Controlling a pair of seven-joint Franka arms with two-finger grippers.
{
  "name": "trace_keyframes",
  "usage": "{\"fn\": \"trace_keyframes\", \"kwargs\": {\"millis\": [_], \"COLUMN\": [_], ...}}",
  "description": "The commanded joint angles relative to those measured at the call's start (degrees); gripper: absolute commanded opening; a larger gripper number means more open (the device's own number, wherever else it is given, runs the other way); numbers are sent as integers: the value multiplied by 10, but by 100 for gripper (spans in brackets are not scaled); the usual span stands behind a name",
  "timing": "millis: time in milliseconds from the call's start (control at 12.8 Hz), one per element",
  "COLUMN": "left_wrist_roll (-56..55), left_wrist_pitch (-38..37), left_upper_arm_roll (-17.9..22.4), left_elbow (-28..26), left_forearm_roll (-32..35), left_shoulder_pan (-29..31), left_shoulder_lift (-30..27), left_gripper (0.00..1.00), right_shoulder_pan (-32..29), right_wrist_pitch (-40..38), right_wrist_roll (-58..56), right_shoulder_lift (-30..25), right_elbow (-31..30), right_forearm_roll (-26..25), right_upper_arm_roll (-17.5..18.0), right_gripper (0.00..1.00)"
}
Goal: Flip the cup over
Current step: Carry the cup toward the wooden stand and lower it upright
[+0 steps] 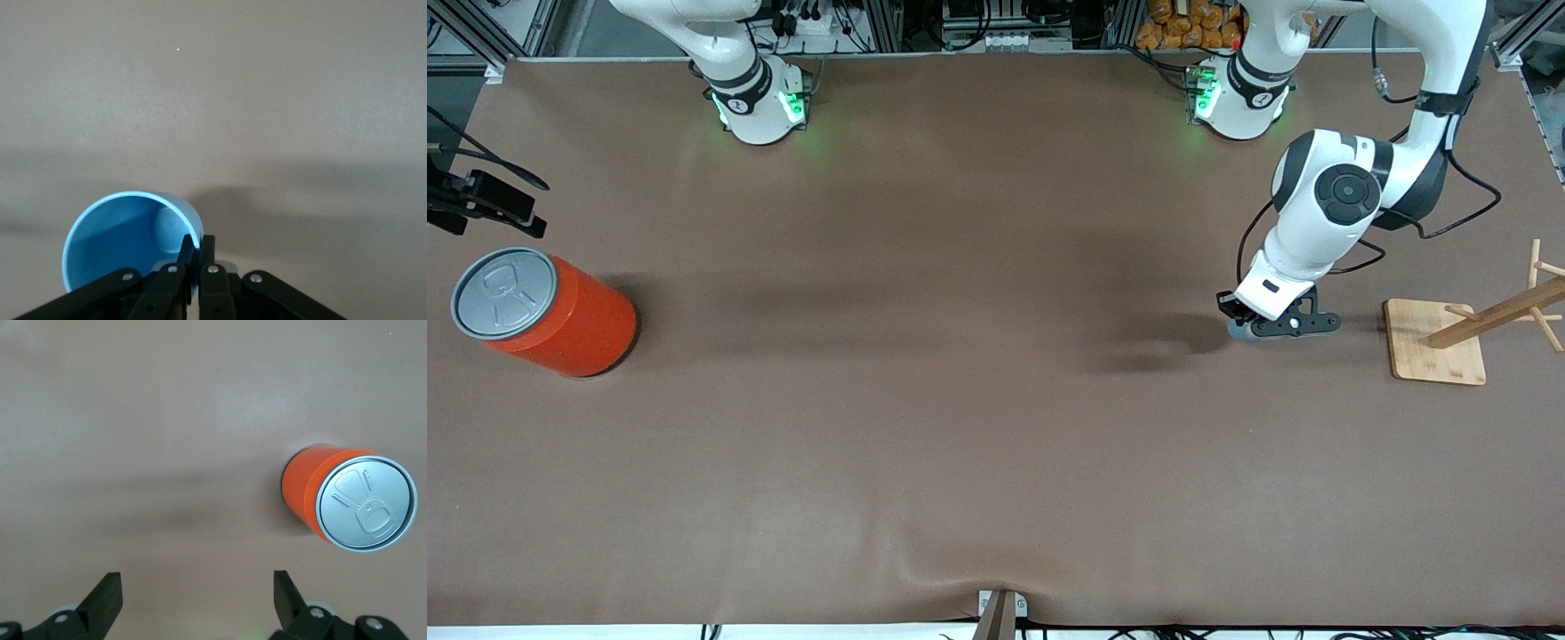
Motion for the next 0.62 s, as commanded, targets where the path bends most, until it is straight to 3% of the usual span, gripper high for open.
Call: {"fn": "trace_keyframes", "kwargs": {"millis": [0,311,389,545], "left_wrist_roll": [-10,-7,-1,-4], "left_wrist_pitch": [39,48,47,46], "left_upper_arm_roll": [-1,0,0,-1], "left_elbow": [-2,8,10,13], "left_forearm_roll": [16,17,17,17], "left_shoulder_pan": [8,20,25,30], "left_shoulder_lift": [26,54,53,52], "left_gripper": [0,0,5,81], "right_shoulder_pan": [-10,-10,-9,-10], "right_wrist_pitch": [-2,-2,-3,-2], "right_wrist_roll": [-5,-5,-6,-5], "right_shoulder_lift": [6,6,6,6], "right_elbow": [12,12,12,12], "right_forearm_roll": [4,4,4,4], "right_upper_arm_roll": [5,5,6,5], "right_gripper": [100,100,100,100]}}
